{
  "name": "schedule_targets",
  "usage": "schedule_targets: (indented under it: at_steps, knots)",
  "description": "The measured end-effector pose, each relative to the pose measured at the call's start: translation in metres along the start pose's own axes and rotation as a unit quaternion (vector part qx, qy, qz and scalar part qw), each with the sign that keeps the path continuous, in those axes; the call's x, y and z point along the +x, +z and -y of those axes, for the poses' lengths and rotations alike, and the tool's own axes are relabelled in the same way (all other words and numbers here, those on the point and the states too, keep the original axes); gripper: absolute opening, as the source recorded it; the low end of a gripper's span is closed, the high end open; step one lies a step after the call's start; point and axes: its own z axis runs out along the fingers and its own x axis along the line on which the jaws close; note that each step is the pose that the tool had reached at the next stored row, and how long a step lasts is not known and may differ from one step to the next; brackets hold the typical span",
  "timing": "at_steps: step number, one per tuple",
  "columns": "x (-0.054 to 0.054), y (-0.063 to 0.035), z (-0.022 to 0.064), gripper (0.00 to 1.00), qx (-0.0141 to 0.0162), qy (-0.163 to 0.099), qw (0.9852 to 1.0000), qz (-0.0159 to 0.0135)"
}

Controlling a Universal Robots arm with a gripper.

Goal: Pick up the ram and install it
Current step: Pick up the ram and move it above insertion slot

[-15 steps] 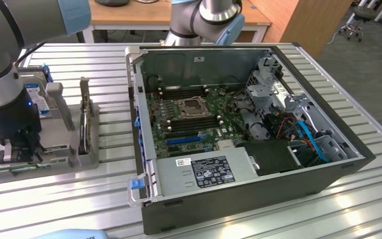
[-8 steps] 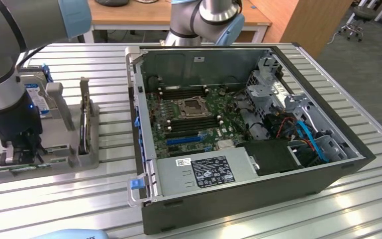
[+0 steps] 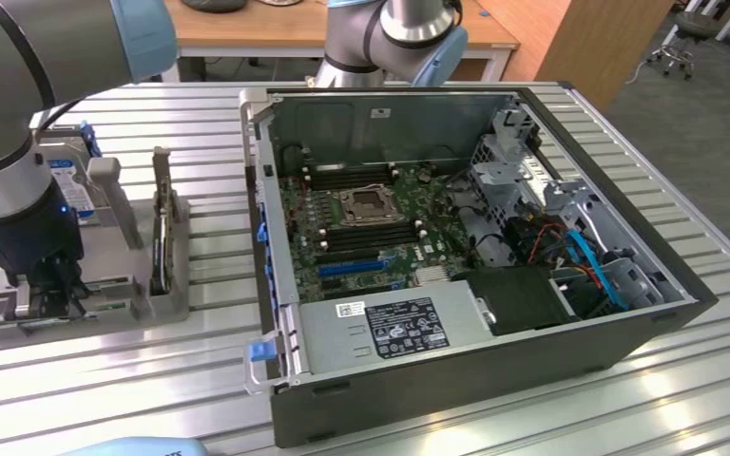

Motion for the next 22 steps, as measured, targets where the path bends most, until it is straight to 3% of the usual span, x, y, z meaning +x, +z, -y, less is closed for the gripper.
schedule_targets:
  at_steps: [10,22]
  knots:
    - [0.0001,0.0081,0.0003,0.29,0.0,0.0,1.0,0.0]
    - [0.0001,0.0104,0.0003,0.29,0.0,0.0,1.0,-0.0001]
